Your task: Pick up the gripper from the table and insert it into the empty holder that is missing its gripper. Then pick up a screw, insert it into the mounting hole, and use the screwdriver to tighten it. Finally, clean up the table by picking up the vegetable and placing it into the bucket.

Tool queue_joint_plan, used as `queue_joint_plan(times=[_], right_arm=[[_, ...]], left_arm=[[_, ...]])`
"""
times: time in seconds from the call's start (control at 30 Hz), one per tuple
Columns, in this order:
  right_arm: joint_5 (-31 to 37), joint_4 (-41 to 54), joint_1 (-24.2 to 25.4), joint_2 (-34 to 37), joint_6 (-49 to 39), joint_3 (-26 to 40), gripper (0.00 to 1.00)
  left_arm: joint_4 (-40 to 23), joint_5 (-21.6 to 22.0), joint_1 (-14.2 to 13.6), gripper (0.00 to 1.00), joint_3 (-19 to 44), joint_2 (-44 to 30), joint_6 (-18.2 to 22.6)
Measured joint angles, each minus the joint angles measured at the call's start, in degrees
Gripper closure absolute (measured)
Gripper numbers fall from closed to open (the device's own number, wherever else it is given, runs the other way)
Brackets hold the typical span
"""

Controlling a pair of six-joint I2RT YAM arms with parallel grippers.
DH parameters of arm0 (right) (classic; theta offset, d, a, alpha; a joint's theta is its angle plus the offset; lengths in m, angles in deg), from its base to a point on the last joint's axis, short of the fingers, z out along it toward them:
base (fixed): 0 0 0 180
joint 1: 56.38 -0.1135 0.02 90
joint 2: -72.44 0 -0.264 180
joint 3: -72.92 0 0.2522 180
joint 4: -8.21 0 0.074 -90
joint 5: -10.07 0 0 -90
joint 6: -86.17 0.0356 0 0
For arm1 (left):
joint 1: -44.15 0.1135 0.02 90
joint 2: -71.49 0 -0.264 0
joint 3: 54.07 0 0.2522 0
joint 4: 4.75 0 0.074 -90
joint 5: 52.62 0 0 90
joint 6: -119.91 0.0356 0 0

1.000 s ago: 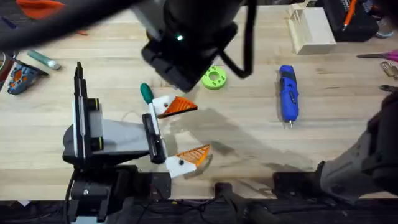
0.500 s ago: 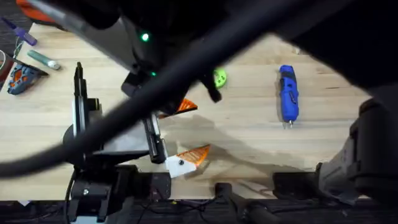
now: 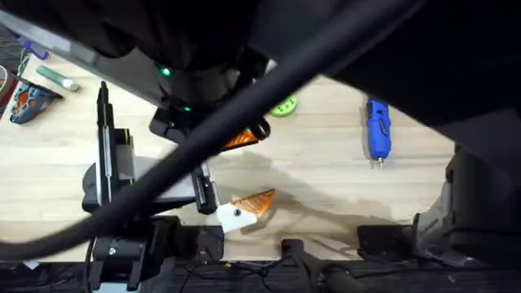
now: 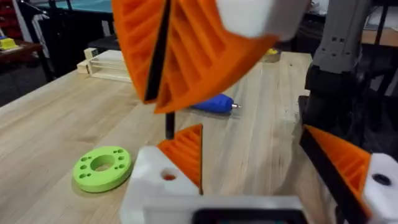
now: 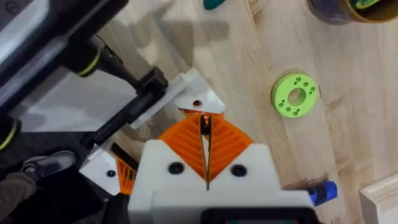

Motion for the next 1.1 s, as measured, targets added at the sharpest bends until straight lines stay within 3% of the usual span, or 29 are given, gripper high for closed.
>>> queue_joint_plan(times=[1.1], right_arm=[[0.00,-0.09,0.02,2.38,-0.66,0.07,0.995]], left_arm=[[0.00,0.00,0.00,0.015,0.00,0.00,0.00]])
